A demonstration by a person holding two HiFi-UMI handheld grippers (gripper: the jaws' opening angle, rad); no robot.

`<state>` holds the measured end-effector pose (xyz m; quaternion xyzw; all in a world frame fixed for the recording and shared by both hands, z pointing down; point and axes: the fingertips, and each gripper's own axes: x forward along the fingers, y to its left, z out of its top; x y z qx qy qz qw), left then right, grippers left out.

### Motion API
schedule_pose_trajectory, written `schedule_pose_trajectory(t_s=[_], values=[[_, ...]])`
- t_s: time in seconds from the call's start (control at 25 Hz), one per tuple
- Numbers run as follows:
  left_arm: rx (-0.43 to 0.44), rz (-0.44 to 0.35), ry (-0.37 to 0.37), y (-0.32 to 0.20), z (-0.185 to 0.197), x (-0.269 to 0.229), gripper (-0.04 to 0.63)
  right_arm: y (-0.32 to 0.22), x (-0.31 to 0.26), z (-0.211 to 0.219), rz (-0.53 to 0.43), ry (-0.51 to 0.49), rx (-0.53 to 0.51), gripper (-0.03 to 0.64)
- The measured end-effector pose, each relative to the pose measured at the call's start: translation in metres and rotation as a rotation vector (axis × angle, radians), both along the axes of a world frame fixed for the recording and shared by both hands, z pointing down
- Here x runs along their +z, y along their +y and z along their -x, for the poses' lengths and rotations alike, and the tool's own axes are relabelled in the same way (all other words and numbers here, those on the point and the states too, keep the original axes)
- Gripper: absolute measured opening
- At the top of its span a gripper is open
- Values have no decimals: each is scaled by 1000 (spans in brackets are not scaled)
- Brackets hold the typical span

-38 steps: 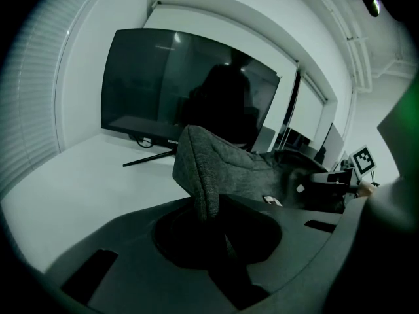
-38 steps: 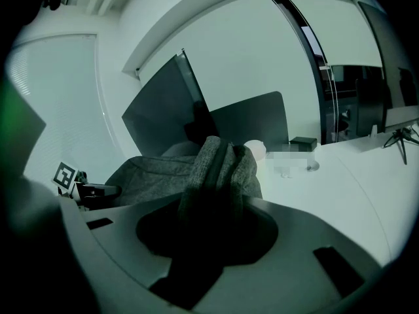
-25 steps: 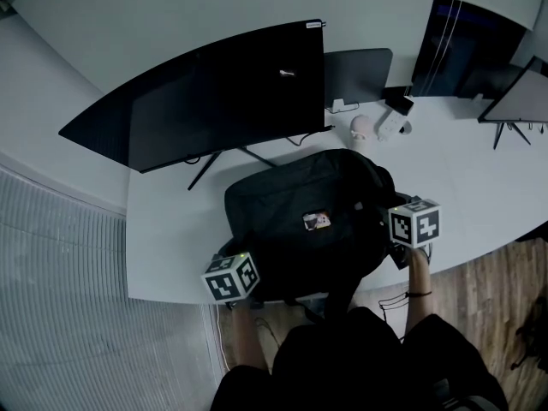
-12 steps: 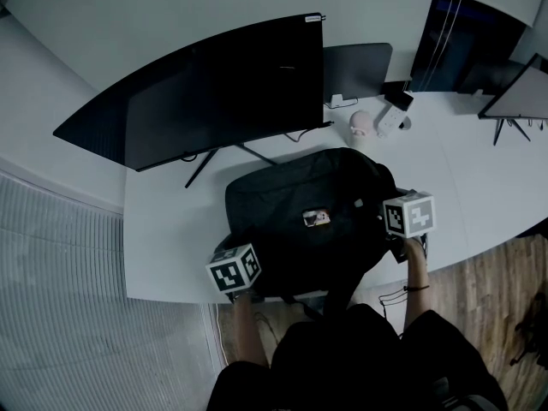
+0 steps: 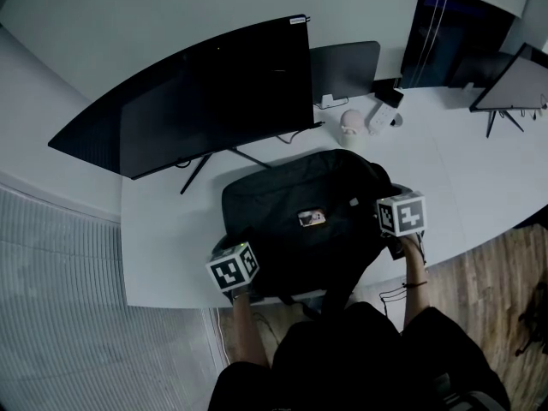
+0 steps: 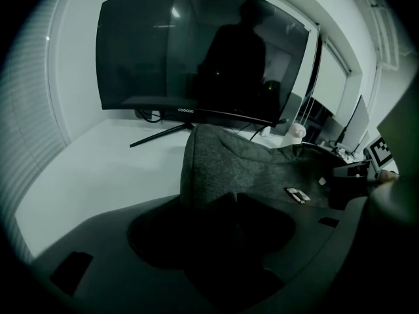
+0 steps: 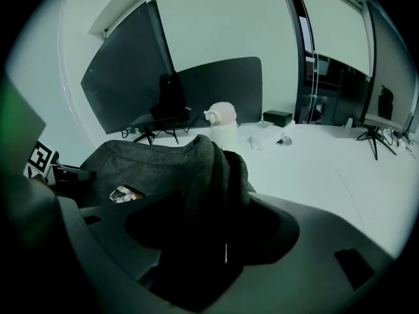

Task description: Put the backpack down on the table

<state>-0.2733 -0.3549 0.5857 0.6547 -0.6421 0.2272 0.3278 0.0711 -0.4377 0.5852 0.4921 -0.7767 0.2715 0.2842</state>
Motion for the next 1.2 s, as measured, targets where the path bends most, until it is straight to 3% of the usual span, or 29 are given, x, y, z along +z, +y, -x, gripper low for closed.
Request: schedule_pose_trajectory(t_s=[0.2, 0.48, 0.68, 0.84, 0.92, 1.2], values=[[-12, -21, -24, -1, 2, -4, 259, 1, -5, -7, -65, 12, 37, 238], [-33, -196, -90, -1, 6, -33, 257, 2, -31, -16, -188, 12, 81, 238], [-17, -335, -145, 8, 5, -64, 153, 8, -60, -15, -288, 41, 67, 234], [7, -376, -164, 18, 1, -81, 60, 15, -83, -9, -360, 32, 36, 116], [27, -397, -167, 22, -3, -91, 45, 20, -94, -5, -395, 27, 18, 63], [82, -474, -139, 35, -13, -122, 18, 35, -134, 4, -512, -78, -12, 23]])
